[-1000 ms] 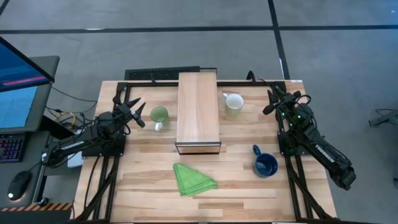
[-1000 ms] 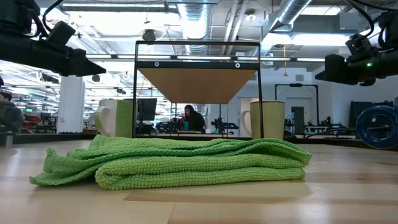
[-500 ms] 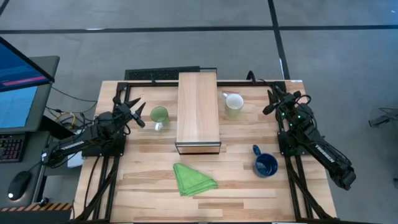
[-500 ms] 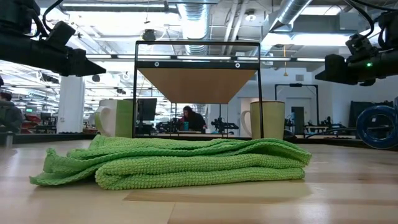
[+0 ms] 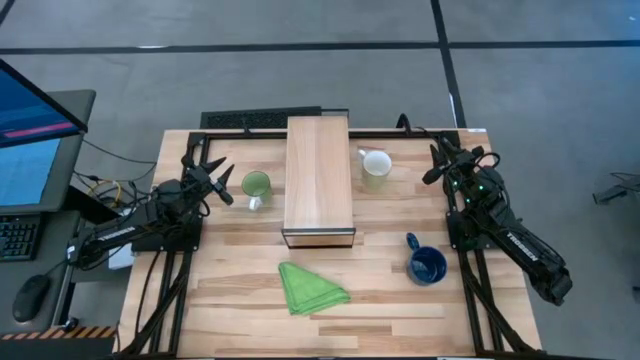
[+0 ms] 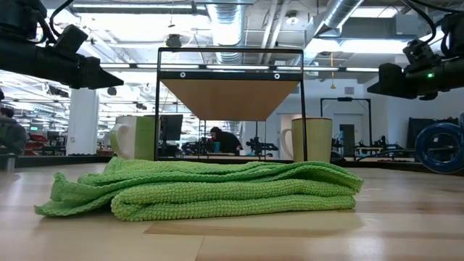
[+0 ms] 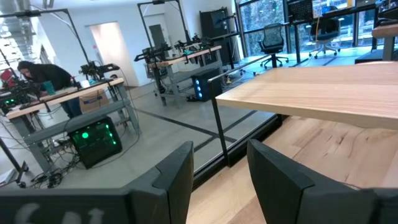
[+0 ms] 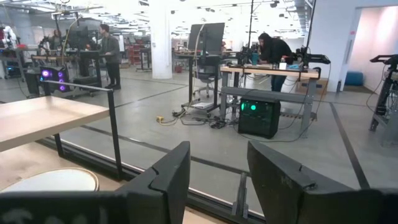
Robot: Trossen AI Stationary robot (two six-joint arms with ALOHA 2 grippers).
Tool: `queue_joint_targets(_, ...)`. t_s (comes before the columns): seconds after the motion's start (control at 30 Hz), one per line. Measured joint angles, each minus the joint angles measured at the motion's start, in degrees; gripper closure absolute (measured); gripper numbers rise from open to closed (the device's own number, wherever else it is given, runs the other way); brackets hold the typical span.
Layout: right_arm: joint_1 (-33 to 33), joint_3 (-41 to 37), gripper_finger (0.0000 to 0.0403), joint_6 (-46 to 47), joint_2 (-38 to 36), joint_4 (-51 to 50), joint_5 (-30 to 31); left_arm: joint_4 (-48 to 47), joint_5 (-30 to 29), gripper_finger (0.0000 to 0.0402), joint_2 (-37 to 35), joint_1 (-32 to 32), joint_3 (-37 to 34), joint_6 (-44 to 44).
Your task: Stack small to large cups/mugs on shelf
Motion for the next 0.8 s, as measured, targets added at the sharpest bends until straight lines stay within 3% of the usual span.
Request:
queue_joint_targets(0.3, -0.09, -0.02, 0.0221, -3.29, 0.0, 0.7, 0.01, -0.01, -0.01, 0.0258, 0.0, 0.01, 0.02, 0.01)
queue_joint_targets(0.8, 0.02, -0.02, 0.0221, 0.0, 0.0, 0.28, -0.02, -0.01, 0.01, 0.0258, 0.01, 0.0, 0.01, -0.01)
